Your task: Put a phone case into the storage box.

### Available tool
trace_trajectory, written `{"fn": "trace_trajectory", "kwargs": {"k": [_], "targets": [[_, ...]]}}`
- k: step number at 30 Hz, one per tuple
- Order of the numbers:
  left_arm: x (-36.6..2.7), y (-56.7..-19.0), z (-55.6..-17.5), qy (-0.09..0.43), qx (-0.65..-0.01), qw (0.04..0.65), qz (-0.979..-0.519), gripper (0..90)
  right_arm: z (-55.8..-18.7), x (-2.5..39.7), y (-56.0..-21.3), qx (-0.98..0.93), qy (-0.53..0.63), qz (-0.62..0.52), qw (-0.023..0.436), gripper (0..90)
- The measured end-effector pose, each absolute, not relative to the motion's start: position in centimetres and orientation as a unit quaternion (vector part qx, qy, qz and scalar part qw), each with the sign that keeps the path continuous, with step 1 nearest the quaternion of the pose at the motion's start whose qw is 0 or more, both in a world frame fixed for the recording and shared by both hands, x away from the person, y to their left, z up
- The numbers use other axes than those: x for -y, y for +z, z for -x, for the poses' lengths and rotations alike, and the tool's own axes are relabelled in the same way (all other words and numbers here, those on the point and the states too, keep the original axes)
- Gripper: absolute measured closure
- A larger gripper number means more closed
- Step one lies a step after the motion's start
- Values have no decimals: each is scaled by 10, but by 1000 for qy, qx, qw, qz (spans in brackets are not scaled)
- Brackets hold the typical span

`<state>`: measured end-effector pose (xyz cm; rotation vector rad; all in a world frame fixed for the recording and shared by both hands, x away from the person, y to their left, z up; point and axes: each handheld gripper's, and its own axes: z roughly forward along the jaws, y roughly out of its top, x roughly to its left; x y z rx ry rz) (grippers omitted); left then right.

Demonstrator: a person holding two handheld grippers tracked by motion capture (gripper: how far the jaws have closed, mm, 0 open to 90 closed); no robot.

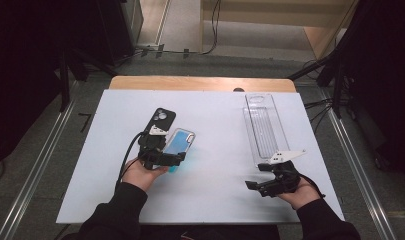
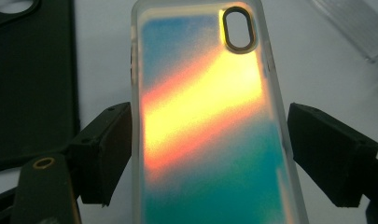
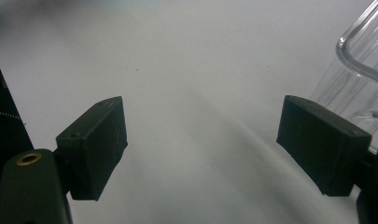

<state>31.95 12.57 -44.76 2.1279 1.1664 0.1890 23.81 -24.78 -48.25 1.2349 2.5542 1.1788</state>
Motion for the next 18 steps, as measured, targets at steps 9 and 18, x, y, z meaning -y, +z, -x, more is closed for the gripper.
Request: {"fn": "trace_trajectory", "kwargs": {"k": [9,18], "targets": [[-113,-442,-314,64,-411,389,-822,168,-236,239,-467,-809,422,-408,34,142],[-99,-441,-316,77,-378,441,-810,168,-243,224,-451,-795,451,-404,42,142]]}}
